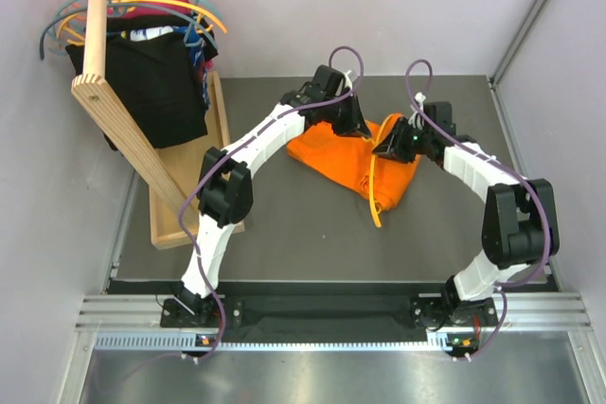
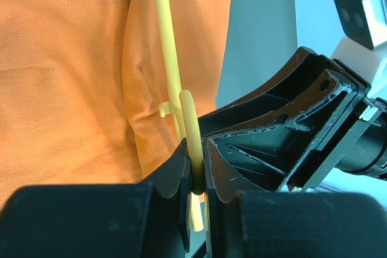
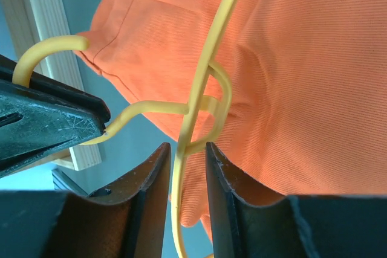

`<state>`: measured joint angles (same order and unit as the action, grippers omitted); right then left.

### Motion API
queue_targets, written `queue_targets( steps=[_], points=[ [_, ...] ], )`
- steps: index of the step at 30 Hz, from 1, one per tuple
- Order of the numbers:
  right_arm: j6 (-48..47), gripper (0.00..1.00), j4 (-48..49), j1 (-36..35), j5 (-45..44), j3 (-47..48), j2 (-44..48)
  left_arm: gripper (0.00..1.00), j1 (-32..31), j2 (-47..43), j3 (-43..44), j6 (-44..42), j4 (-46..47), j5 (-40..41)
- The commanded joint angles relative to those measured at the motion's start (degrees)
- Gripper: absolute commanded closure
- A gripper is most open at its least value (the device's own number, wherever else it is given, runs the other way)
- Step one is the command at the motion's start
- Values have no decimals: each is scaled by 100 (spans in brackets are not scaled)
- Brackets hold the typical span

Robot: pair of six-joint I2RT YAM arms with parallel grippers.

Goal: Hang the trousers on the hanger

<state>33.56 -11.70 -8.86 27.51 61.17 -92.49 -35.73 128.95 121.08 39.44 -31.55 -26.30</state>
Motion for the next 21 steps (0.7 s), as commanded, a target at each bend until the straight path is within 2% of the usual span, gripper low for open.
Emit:
queue_targets(
  steps=[1,13,18,21],
  points=[
    [-60,70,406,7,9,282,-15,100,-22,-203,285,-24,123,-200],
    [-51,69,713,-28,-35,282,-173,100,-31,-177,267,28,158,-305],
    [255,70,810,-45,18,387,-437,100,-31,-203,267,37,167,-305],
    [633,75,898,-63,62,352,-533,100,-40,-203,267,37,219,-358]
  ],
)
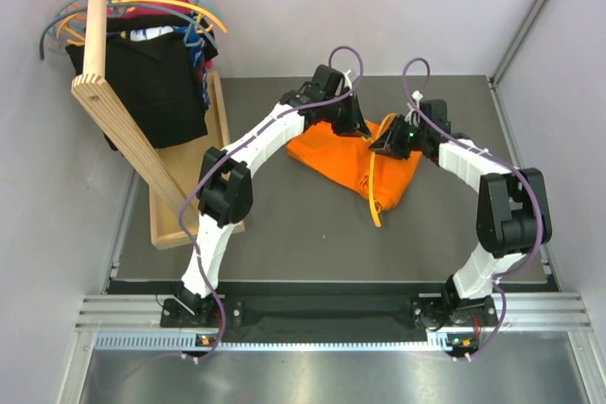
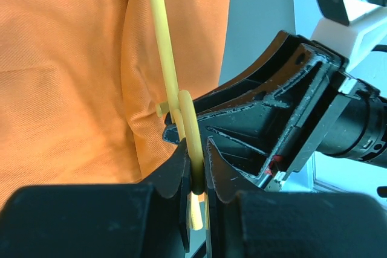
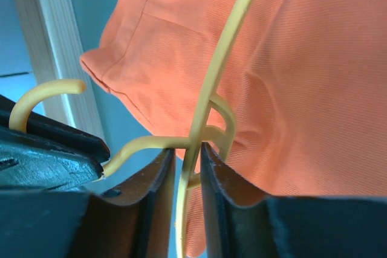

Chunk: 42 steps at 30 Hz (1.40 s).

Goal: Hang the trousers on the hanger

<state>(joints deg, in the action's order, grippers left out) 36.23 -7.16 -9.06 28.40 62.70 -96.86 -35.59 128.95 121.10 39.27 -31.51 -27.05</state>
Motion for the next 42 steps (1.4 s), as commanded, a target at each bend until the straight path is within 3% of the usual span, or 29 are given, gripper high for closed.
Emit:
queue_targets(
  steps=[1,3,5,7,8,9,12,15,21,24,28,34,38,42],
  points=[
    [446,78,487,-52,-54,164,-96,100,-53,-203,265,72,250,-292],
    [674,85,663,-52,-28,68,-114,100,-70,-194,265,72,285,-362],
    [885,98,828,-43,199,-3,-201,100,-79,-177,283,29,338,-485],
    [956,100,1032,-26,306,-55,-202,99,-97,-185,265,-67,321,-486],
    [1000,100,1119,-8,428,-152,-158,93,-97,-194,239,-112,242,-460],
    [1018,100,1251,53,499,-205,-132,71,-97,-264,134,-164,215,-398],
    [1079,100,1567,246,894,-529,17,40,-62,-553,-173,-410,215,-240],
    [1184,100,2094,387,1211,-916,150,26,69,-1018,-988,-578,574,-99],
    [2281,100,4140,668,1598,-1795,106,25,360,-2213,-2273,-491,1409,402],
    [3064,100,5424,826,1721,-2234,62,30,588,-2103,-2758,-43,1850,-131],
    [3461,100,6086,862,1791,-2665,62,30,554,-1365,-2075,-33,1343,-783],
    [3786,100,6910,1161,1932,-3008,18,26,466,-459,-1274,-33,1164,-1047],
    [3944,100,7219,1301,2134,-3176,-43,26,264,-1,-808,-576,752,-690],
    [3936,100,7308,1398,2266,-3308,-9,25,-26,96,-921,-806,1022,-346]
  ],
)
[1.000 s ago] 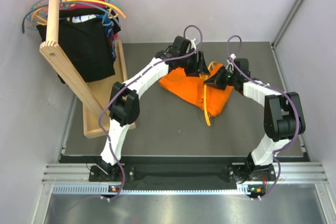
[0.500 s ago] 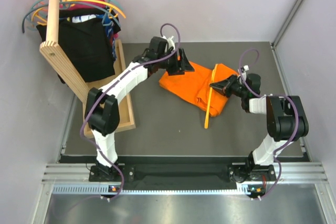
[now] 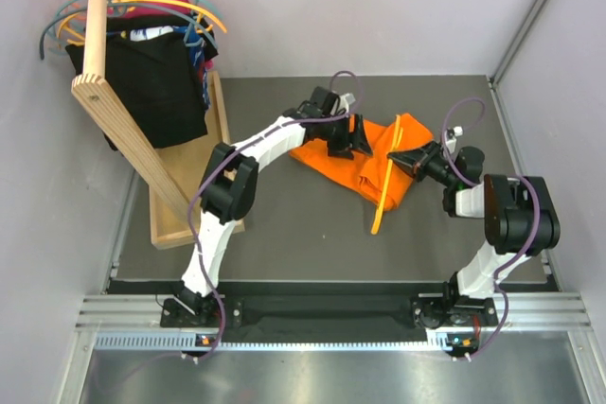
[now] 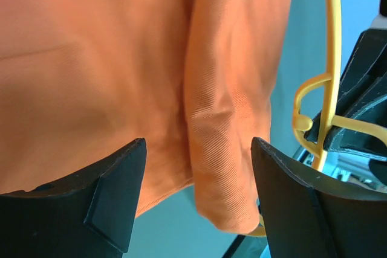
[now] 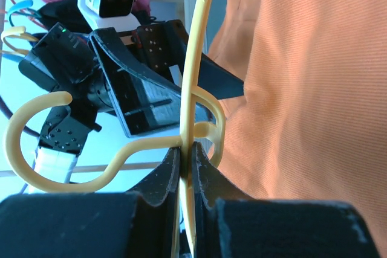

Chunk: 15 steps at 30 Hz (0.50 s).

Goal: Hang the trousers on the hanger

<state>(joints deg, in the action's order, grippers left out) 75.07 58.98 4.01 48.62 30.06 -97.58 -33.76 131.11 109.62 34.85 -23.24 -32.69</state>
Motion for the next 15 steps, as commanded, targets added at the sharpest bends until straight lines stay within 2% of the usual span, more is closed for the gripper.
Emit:
queue_targets(
  steps=[1,5,10,13,15],
  points=[
    [-44,100,641,100,270,-62,90,25,-254,-103,200,-374,285,210],
    [-62,100,606,153,306,-132,125,25,-482,98,252,-339,487,254],
    [-71,100,588,170,306,-71,160,30,-579,477,542,-172,487,17],
    [-71,100,571,179,341,8,152,42,-579,617,569,-119,479,-80],
    [-80,100,571,179,350,35,152,55,-553,661,578,-145,444,-141]
  ],
)
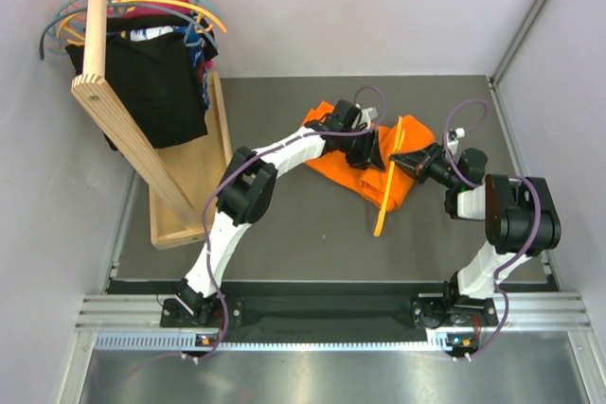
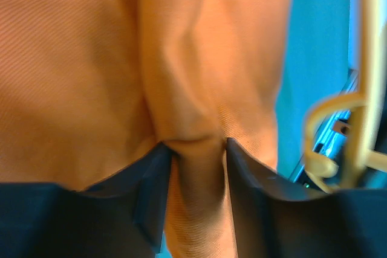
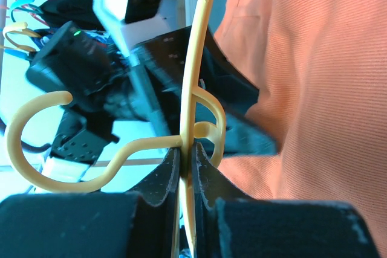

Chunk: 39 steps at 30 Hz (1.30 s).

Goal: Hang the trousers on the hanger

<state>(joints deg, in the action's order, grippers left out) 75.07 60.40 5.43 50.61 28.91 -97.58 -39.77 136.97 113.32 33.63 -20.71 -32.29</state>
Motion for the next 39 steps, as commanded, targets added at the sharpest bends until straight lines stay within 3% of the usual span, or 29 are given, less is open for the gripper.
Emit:
queue_targets(
  steps=[1,2,6,7,14,20,25,30,39],
  points=[
    [-97,100,429,37,151,177,143,60,39,85,200,-14,173,-189],
    [-89,100,446,37,168,194,125,64,48,119,208,-14,173,-207],
    [-106,100,613,37,116,334,82,98,57,111,182,30,93,-260],
    [-106,100,718,37,55,387,46,100,66,85,147,21,93,-251],
    [385,100,1561,81,-270,845,-463,100,259,-258,-388,91,137,-356],
    [377,100,1554,326,-508,441,-253,100,487,-600,-766,241,409,-374],
    [-18,100,974,397,-368,89,230,100,637,-847,-811,214,489,-374],
    [-308,100,526,432,-342,316,381,100,690,-900,-846,170,480,-312],
    [227,100,1351,468,-965,142,-68,100,751,-1005,-1435,144,647,-225]
  ],
)
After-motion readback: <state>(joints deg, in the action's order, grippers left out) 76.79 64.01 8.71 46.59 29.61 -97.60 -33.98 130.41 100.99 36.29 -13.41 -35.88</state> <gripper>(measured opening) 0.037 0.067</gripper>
